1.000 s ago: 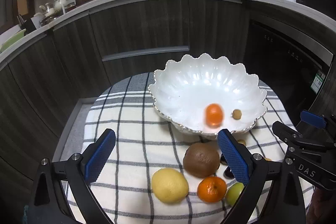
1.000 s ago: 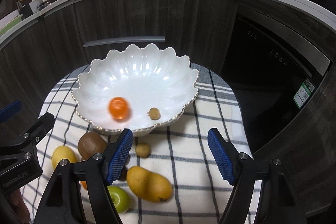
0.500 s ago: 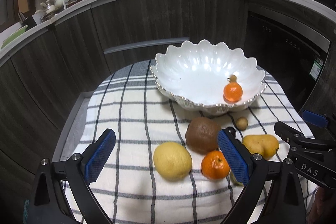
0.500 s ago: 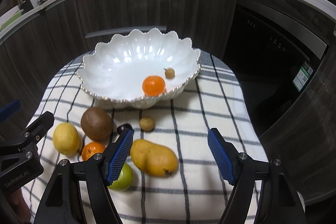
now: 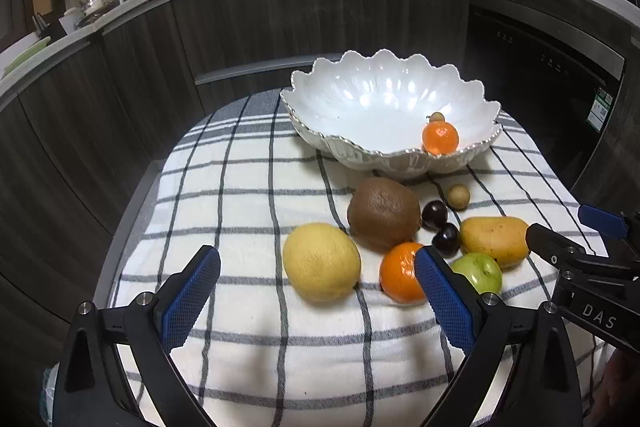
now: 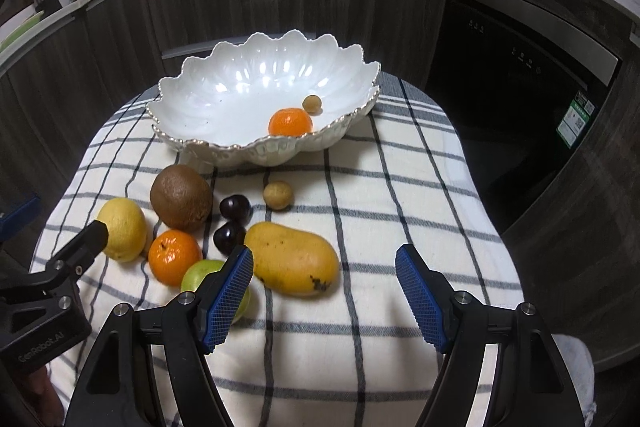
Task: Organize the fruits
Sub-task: 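Move the left tool to the lemon while the right tool approaches the green apple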
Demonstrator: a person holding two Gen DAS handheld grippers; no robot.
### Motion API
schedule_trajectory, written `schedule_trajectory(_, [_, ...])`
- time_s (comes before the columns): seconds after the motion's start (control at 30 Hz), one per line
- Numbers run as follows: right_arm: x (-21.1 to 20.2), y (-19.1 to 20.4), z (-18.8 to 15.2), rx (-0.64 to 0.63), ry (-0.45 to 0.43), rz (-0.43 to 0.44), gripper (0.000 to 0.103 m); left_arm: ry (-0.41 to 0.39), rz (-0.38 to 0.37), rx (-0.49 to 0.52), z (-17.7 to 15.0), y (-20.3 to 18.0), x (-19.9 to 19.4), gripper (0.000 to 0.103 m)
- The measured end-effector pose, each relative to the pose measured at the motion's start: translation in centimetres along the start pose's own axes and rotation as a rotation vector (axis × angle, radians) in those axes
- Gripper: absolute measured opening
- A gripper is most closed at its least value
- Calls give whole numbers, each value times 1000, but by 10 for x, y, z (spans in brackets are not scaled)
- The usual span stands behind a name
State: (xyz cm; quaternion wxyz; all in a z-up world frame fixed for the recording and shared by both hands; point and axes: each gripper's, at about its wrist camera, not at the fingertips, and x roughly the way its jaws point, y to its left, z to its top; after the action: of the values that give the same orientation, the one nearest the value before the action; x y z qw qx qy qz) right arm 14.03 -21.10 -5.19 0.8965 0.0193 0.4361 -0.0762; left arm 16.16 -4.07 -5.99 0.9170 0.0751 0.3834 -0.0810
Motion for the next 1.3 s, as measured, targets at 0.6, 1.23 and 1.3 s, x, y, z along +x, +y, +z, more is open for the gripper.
schedule_trajectory(0.6, [10,15,10,-7,-33,1,74,36,28,-55,-1,13,39,96])
schedule_trajectory(1.23, [43,11,17,19,16,-11,75,144,-64,-84,-4,5,78,57])
schedule_trajectory(1.3, [42,10,17,16,17,-15,75,143,-65,-84,-4,6,77,57])
